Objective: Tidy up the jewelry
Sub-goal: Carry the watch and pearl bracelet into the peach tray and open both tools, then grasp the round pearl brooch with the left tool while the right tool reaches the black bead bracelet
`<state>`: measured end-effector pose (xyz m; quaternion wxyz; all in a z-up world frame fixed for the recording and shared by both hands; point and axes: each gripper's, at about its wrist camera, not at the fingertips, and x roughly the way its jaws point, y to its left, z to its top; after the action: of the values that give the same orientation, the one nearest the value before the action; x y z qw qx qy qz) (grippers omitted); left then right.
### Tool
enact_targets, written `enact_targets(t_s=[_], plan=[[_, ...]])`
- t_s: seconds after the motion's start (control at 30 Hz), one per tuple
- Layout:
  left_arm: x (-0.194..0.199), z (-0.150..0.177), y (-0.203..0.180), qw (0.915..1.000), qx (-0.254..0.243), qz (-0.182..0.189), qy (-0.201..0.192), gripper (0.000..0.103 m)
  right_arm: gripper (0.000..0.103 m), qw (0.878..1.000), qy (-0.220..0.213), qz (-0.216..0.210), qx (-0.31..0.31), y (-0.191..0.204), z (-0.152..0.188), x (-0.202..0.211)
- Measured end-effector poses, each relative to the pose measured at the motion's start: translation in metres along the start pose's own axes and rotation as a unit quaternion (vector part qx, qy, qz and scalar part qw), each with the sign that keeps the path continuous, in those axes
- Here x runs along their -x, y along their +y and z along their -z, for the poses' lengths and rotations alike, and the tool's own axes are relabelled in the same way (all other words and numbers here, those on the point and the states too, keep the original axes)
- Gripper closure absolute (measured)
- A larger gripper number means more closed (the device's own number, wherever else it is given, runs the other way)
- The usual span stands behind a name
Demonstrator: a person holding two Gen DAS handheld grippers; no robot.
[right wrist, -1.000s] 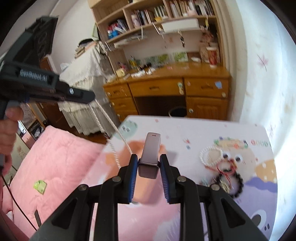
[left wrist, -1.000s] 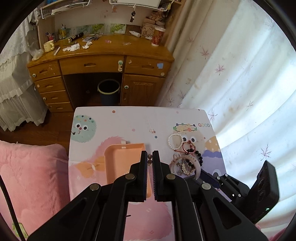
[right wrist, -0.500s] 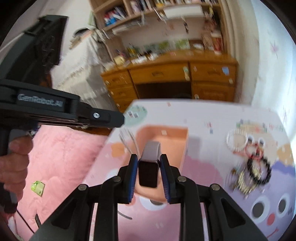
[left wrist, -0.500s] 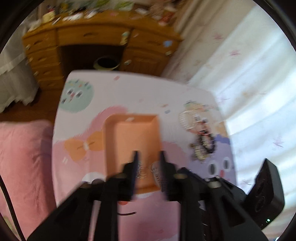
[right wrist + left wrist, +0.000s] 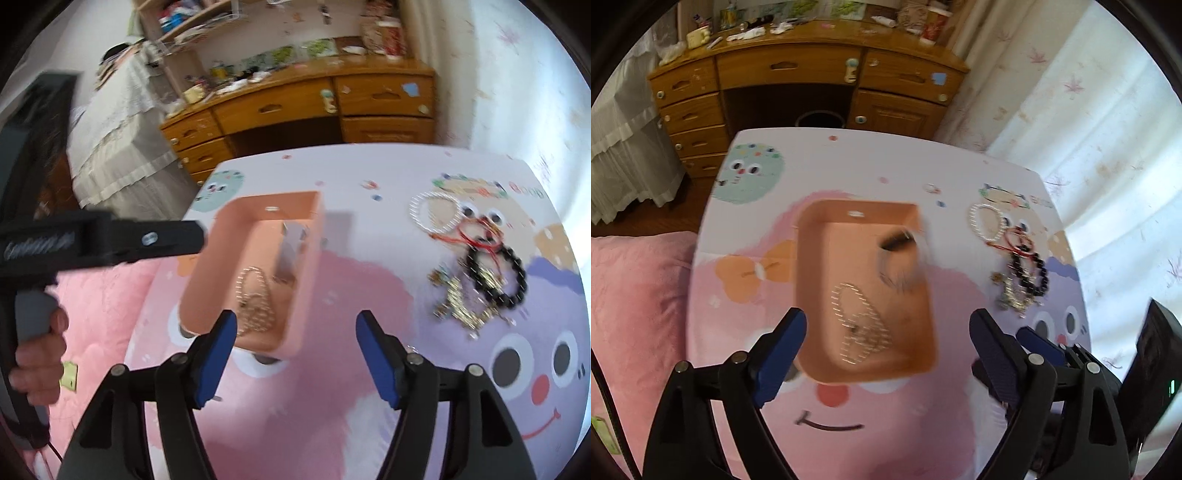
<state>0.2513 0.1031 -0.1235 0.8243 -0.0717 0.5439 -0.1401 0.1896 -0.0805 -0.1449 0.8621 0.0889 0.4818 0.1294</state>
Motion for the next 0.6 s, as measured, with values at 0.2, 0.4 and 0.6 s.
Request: enact_targets(t_s=[0.2,0.4,0.6], plan=[[-0.003,0.027,-0.041,1.0,-0.005,-0.003,-0.006,0.005,0.03,0.994,0.02,-0.004,-0.107,-0.066,0.004,0.006],[-0.018,0.057,-0.087,0.9998,-0.019,0.008,-0.003,0.005,0.031,0.98,0.037,0.006,-0.195,-0.136,0.008,0.014],[-0.043,0.08,-0.123,0.9992,-0.032,-0.017,-0.015,0.005,0.031,0.971,0.043,0.015,-0.234,-0.192,0.0,0.02]])
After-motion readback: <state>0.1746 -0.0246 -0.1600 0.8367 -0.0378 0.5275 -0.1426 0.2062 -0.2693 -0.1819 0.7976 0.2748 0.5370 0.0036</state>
